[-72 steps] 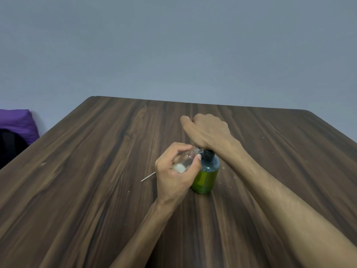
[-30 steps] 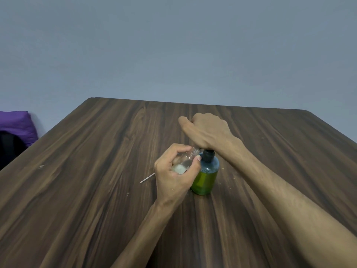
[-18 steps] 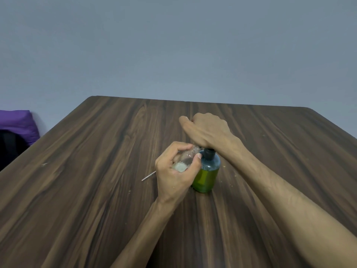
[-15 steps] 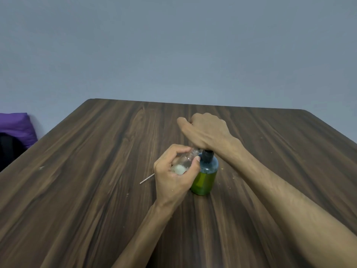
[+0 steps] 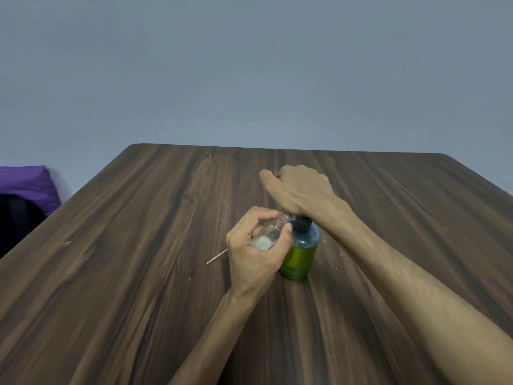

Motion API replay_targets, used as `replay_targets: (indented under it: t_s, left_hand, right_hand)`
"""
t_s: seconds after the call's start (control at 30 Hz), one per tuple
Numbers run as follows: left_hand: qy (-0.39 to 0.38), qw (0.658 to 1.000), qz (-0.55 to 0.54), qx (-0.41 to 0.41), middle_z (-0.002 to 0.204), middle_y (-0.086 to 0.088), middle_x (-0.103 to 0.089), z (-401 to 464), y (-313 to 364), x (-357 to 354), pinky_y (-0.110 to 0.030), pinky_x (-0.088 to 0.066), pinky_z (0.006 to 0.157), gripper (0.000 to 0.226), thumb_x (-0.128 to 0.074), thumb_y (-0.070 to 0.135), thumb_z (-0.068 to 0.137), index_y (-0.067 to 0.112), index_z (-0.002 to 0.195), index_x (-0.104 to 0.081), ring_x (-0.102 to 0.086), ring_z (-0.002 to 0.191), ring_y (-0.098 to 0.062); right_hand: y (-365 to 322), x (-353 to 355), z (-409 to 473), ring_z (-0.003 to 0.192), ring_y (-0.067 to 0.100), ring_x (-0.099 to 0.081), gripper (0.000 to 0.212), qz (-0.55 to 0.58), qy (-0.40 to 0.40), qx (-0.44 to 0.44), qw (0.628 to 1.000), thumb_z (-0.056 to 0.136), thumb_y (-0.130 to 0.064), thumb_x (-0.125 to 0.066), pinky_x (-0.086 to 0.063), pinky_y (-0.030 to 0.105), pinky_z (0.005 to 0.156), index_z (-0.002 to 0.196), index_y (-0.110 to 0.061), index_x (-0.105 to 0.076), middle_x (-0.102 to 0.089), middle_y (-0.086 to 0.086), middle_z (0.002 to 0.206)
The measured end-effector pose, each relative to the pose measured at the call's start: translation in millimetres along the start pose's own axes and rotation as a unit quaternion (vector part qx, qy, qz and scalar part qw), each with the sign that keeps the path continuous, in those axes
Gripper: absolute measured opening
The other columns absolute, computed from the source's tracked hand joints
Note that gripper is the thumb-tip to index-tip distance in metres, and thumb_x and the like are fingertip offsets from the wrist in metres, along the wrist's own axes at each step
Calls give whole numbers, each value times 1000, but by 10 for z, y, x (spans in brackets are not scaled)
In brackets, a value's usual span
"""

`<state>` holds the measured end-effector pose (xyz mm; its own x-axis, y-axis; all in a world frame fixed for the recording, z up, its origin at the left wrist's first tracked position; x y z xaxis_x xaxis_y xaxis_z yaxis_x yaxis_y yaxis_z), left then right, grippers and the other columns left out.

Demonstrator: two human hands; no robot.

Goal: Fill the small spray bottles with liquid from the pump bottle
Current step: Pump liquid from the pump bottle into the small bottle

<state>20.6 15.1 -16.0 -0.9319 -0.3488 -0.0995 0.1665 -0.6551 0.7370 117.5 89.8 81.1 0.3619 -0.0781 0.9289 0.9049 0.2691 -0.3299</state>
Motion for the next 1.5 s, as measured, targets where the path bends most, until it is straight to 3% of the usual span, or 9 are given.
replay_targets:
  t_s: [0.23, 0.37, 0.47, 0.6, 0.97, 1.1, 1.23, 1.37, 1.5]
  left_hand:
    - [4, 1000, 6, -2, 92, 4, -74, 5, 13, 3, -38, -60, 74, 18, -82, 18, 85, 8, 98, -72, -76, 84, -24]
    - [2, 1000, -4, -4, 92, 3, -75, 2, 18, 5, -44, -62, 75, 18, -81, 19, 86, 9, 99, -73, -77, 85, -27]
    - [1, 1000, 3, -1, 91, 4, -75, 3, 16, 0, -38, -60, 74, 17, -81, 17, 86, 10, 98, -72, -76, 83, -23]
    - [2, 1000, -6, -6, 93, 2, -76, -5, 15, 5, -48, -62, 76, 16, -82, 14, 86, 10, 99, -73, -77, 87, -28]
    - [4, 1000, -3, 3, 92, 2, -76, 1, 25, -7, -44, -61, 74, 16, -81, 20, 86, 20, 99, -71, -77, 85, -25]
    - [2, 1000, -14, 0, 94, 0, -77, -12, 28, 11, -54, -62, 76, 15, -80, 20, 87, 17, 100, -72, -79, 88, -29]
    - [3, 1000, -7, 4, 91, 1, -76, -4, 42, -6, -44, -61, 74, 14, -80, 21, 87, 21, 99, -71, -77, 84, -24]
    - [1, 1000, -13, 0, 93, -2, -77, -12, 23, 4, -50, -62, 76, 16, -81, 19, 87, 15, 100, -73, -78, 87, -30]
    - [5, 1000, -2, 4, 93, 0, -76, -9, 17, 3, -45, -62, 75, 17, -82, 15, 86, 10, 99, -73, -77, 85, -26]
  right_hand:
    - [-20, 6, 11, 60, 20, -47, 47, -11, 6, 3, 1000, 97, -42, -33, -30, 34, 58, 60, -15, -45, -55, 1, 65]
    - [-12, 86, 10, 58, 20, -45, 47, 0, 38, 7, 999, 96, -42, -35, -29, 34, 58, 58, -16, -43, -52, 0, 62]
    - [-13, 12, 13, 60, 21, -47, 47, -6, 13, 1, 1000, 96, -42, -34, -31, 35, 60, 59, -16, -43, -54, 1, 64]
    - [-9, 75, 0, 57, 20, -45, 48, 3, 37, 8, 999, 97, -42, -35, -29, 34, 57, 57, -16, -41, -52, 0, 60]
    - [-17, 23, -8, 58, 20, -46, 49, 2, 18, 8, 1000, 98, -40, -33, -29, 33, 57, 57, -15, -43, -53, 0, 61]
    - [-18, 88, 1, 59, 21, -46, 49, 2, 35, 10, 999, 98, -41, -34, -29, 33, 57, 58, -15, -43, -53, 0, 62]
    - [-8, 23, 4, 60, 20, -47, 49, -4, 9, 5, 1000, 98, -41, -33, -30, 34, 59, 59, -15, -44, -55, 1, 64]
    - [16, 50, 4, 60, 20, -46, 46, 9, 30, -1, 1000, 97, -42, -34, -29, 34, 58, 60, -16, -43, -53, 0, 64]
    - [-22, 30, 0, 59, 20, -45, 47, 0, 17, 6, 1000, 97, -41, -34, -29, 34, 57, 59, -16, -42, -52, 0, 62]
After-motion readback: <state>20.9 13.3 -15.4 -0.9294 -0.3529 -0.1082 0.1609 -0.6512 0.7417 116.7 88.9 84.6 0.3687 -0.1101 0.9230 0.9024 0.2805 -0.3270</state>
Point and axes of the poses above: each hand's wrist, its own z-axis towards the middle knuckle, its own x-axis out of the back of the hand, y = z × x, the point moved 7 cm from there along z, towards the middle knuckle
